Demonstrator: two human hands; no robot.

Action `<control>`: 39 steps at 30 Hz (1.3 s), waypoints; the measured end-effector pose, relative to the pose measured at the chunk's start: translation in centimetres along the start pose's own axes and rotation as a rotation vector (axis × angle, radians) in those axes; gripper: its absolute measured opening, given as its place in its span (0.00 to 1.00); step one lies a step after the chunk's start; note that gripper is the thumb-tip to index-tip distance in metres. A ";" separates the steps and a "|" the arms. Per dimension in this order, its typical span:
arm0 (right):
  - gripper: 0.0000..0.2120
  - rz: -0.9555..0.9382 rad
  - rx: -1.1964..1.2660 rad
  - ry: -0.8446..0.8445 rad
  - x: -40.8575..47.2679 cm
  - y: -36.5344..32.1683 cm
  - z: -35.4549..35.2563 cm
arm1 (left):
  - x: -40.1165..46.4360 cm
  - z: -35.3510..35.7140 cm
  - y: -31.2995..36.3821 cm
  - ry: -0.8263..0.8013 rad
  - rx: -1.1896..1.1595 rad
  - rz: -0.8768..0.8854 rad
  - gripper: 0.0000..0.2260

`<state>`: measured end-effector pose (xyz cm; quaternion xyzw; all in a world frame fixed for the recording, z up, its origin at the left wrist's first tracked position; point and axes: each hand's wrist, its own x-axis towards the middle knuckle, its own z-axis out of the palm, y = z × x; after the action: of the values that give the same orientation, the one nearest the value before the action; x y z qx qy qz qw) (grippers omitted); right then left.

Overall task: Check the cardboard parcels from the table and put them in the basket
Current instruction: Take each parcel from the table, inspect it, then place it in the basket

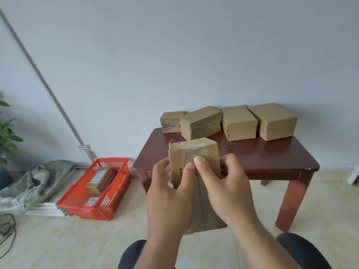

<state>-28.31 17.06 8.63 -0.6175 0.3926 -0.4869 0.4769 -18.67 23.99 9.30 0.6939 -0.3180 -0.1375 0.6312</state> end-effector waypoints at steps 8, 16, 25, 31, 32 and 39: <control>0.20 -0.050 0.002 -0.005 -0.7 -0.2 -0.3 | 0.1 -0.4 0.4 -0.056 0.075 0.108 0.25; 0.19 -0.005 0.056 -0.047 -0.5 -0.1 0.1 | -0.3 -0.5 0.0 -0.075 0.099 0.161 0.26; 0.26 -0.029 0.058 -0.094 0.2 0.4 1.0 | 1.2 -0.3 1.3 -0.042 -0.078 0.070 0.24; 0.22 0.007 0.138 -0.107 2.0 -0.3 1.3 | 1.7 0.5 1.1 0.005 -0.057 0.055 0.27; 0.19 0.022 0.159 -0.107 2.0 -0.2 1.3 | 1.7 0.5 1.1 -0.002 -0.041 0.054 0.26; 0.21 0.049 0.206 -0.123 0.9 0.7 1.7 | 2.7 0.3 0.8 -0.113 -0.041 -0.052 0.15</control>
<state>-26.43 16.44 8.06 -0.5840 0.3254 -0.4743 0.5728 -17.03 22.15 10.59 0.6799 -0.3320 -0.1992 0.6227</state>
